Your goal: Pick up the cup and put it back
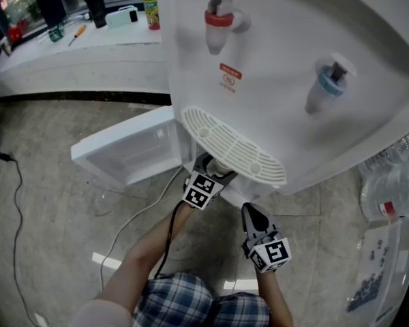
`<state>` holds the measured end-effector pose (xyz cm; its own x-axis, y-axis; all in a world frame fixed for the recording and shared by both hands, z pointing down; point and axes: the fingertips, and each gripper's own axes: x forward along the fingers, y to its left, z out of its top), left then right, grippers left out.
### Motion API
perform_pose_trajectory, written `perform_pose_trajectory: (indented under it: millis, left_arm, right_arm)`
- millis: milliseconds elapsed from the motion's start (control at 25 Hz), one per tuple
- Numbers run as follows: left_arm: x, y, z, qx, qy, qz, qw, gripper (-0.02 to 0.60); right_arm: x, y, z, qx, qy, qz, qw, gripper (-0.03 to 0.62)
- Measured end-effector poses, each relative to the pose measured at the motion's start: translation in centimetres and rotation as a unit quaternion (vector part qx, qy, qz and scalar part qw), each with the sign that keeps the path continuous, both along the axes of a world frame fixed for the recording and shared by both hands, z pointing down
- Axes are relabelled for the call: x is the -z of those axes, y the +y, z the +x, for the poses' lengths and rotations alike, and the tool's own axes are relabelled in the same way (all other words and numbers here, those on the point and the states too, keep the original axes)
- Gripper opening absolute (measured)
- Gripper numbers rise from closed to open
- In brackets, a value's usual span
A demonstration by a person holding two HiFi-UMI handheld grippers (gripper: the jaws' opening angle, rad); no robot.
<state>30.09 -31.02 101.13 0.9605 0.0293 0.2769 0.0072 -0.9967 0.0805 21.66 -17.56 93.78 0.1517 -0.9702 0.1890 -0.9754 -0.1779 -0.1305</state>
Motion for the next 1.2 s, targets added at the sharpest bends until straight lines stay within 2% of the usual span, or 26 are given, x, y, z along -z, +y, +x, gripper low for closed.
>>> perform_pose_trajectory:
  millis: [160, 320, 560, 880, 1040, 1200]
  left_arm:
    - [-2.6, 0.1, 1.8, -0.001, -0.028, 0.002, 0.9996, 0.411]
    - [-4.8, 0.5, 1.8, 0.000, -0.047, 0.003, 0.9989, 0.411]
    - [-4.9, 0.6, 1.0, 0.002, -0.020, -0.008, 0.9998, 0.413]
    - [-3.3, 0.6, -0.6, -0.012, -0.013, 0.004, 0.9998, 0.414]
    - [0.1, -0.4, -3.6, 0.011, 0.018, 0.009, 0.9997, 0.413]
    - [3.2, -1.3, -7.6, 0.024, 0.040, -0.009, 0.9989, 0.411]
  right_arm:
    - [0.1, 0.2, -0.1, -0.003, -0.004, 0.004, 1.000, 0.017]
    - [0.1, 0.6, 0.0, -0.005, -0.006, 0.004, 1.000, 0.017]
    - [0.0, 0.5, -0.2, -0.003, -0.009, 0.008, 1.000, 0.017]
    - [0.1, 0.3, -0.5, 0.001, -0.008, 0.008, 1.000, 0.017]
    - [0.5, 0.6, -0.8, 0.005, -0.003, 0.007, 1.000, 0.017]
    - [1.2, 1.3, -0.5, 0.004, 0.003, 0.004, 1.000, 0.017]
